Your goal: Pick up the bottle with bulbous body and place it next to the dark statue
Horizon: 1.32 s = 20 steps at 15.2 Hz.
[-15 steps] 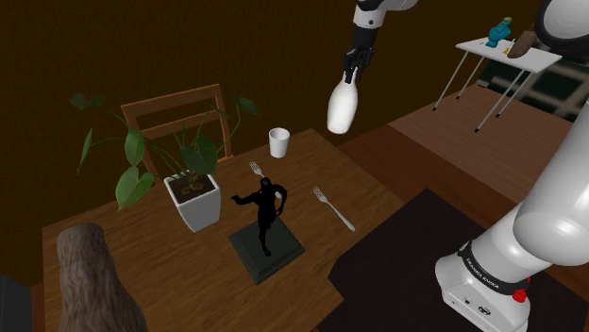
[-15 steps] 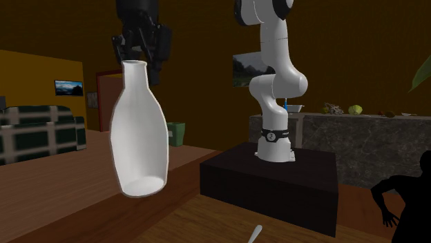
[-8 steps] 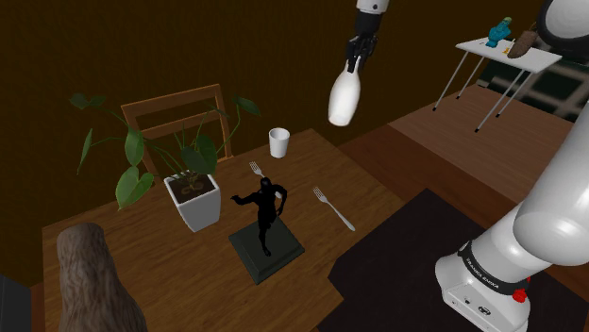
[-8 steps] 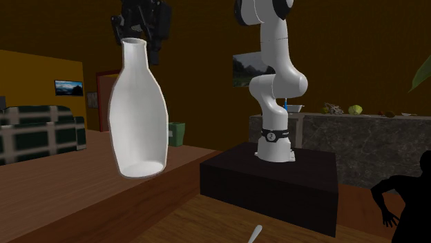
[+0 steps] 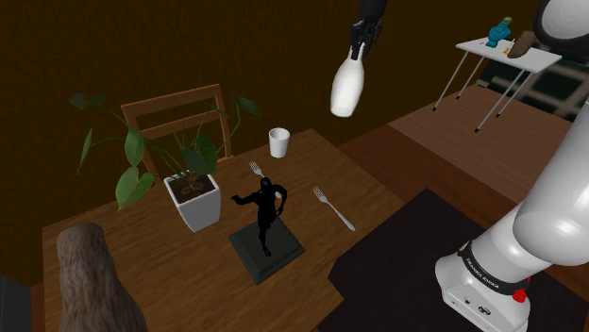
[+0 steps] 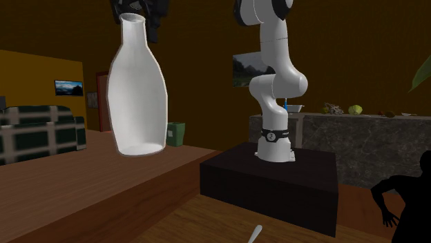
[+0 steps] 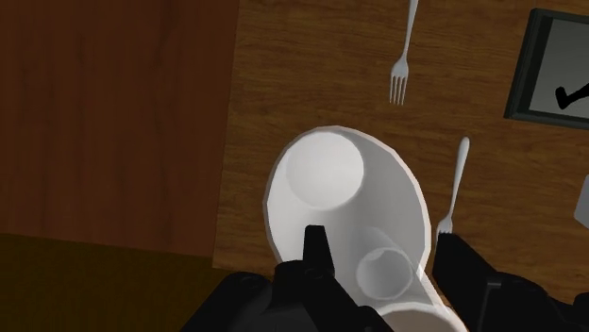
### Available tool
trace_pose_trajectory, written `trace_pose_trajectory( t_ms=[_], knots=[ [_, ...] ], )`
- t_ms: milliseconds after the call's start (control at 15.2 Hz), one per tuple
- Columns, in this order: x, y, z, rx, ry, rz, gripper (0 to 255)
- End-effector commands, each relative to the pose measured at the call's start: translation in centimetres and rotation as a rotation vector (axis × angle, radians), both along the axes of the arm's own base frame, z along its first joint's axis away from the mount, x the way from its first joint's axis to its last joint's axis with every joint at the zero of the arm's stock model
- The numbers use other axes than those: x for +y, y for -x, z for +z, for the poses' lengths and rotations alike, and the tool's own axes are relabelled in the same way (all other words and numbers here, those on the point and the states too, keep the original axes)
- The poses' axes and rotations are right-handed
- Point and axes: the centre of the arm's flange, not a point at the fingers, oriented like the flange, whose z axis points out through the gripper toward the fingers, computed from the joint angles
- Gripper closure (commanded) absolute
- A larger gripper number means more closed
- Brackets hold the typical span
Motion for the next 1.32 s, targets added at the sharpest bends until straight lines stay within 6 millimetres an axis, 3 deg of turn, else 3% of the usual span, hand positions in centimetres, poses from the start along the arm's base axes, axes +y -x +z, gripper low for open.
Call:
trace_pose_trajectory(
  t_ms=[0,1254],
  knots=[
    [0.1,0.0,1.2,0.0,0.0,0.0,255],
    [0.1,0.0,11.2,0.0,0.0,0.0,255]
  ],
)
